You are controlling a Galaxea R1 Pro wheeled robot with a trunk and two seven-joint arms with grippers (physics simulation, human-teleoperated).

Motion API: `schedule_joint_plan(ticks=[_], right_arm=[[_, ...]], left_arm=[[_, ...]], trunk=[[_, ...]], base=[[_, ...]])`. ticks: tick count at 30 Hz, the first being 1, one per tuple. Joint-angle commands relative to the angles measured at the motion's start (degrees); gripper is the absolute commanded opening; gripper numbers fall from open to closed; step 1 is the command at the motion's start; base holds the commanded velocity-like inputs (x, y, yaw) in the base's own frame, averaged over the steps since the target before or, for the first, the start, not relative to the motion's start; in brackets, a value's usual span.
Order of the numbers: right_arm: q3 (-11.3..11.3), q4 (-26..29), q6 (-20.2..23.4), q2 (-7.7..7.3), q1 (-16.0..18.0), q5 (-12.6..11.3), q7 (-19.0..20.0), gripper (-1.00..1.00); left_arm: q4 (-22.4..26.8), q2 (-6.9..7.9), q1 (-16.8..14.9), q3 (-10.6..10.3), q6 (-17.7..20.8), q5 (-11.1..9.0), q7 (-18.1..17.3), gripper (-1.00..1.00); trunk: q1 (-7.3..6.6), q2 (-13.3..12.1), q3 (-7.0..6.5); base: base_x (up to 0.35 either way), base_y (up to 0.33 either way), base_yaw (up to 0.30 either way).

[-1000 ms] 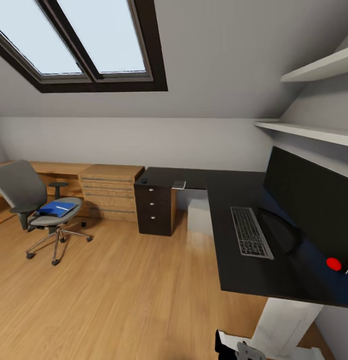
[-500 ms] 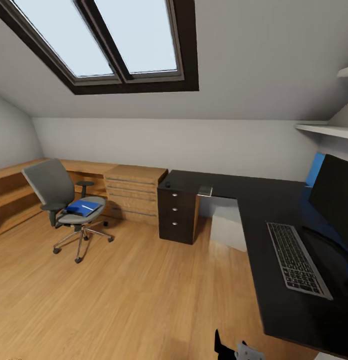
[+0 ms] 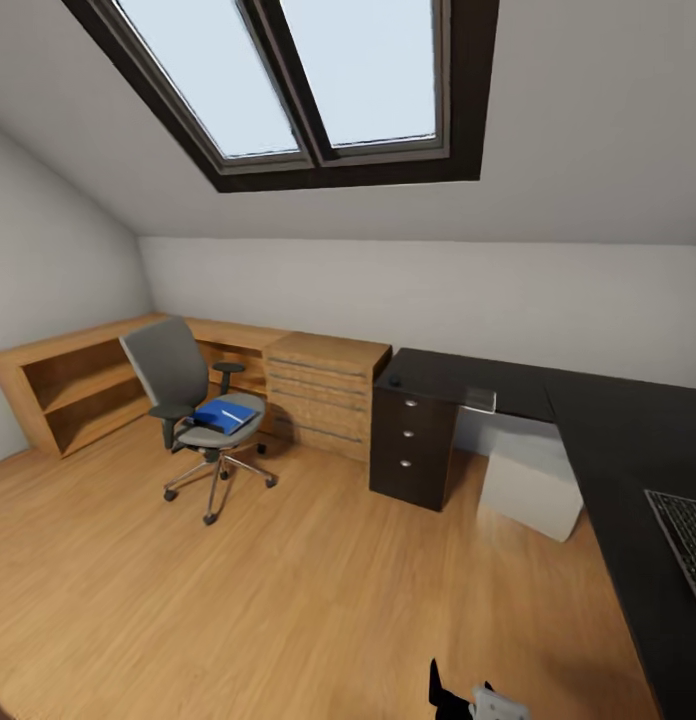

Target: In the bedroom, organize the workspace by keeping the computer under the desk, ensuring the monitor is on the desk, placing the keyboard on the desk next to the monitor, placing the mouse on the desk next to the keyboard, moving the folder from the swivel chair onto the desk next to the mouse, stacking the notebook on top of the folder with the pen on top of the notebook, and positioning the swivel chair next to the desk.

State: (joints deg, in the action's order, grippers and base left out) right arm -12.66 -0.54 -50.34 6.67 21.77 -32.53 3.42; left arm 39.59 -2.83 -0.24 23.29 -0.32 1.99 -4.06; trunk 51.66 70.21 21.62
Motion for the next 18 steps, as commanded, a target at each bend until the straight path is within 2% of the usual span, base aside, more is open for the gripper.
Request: schedule_joint_plan(ticks=[1,11,14,18], right_arm=[[-0.3,-0.1,-0.2,0.01,0.0,-0.6,0.4,1.00],[-0.1,-0.1,-0.2,-0.42,0.0,-0.7,0.4,1.00],[-0.1,-0.1,-0.2,-0.47,0.0,-0.8,0.4,1.00],[-0.1,-0.1,-0.2,-0.50,0.0,-0.8,0.4,1.00]], left_arm=[[0.0,-0.07,0.0,0.3,0.0,0.2,-0.4,1.00],[0.0,-0.16,0.0,0.2,0.0,0.3,-0.5,1.00],[0.0,-0.16,0.0,-0.2,-0.1,0.3,-0.4,1.00],[0.0,-0.12,0.0,-1.3,-0.1,0.3,-0.4,1.00]], trunk=[[0.04,0.0,0.03],[0.04,0.0,-0.05],[0.04,0.0,-0.05],[-0.84,-1.6,-0.77]], base=[[0.292,0.161,0.273],[0.316,0.044,0.267],[0.325,-0.039,0.135],[0.325,-0.082,0.063]])
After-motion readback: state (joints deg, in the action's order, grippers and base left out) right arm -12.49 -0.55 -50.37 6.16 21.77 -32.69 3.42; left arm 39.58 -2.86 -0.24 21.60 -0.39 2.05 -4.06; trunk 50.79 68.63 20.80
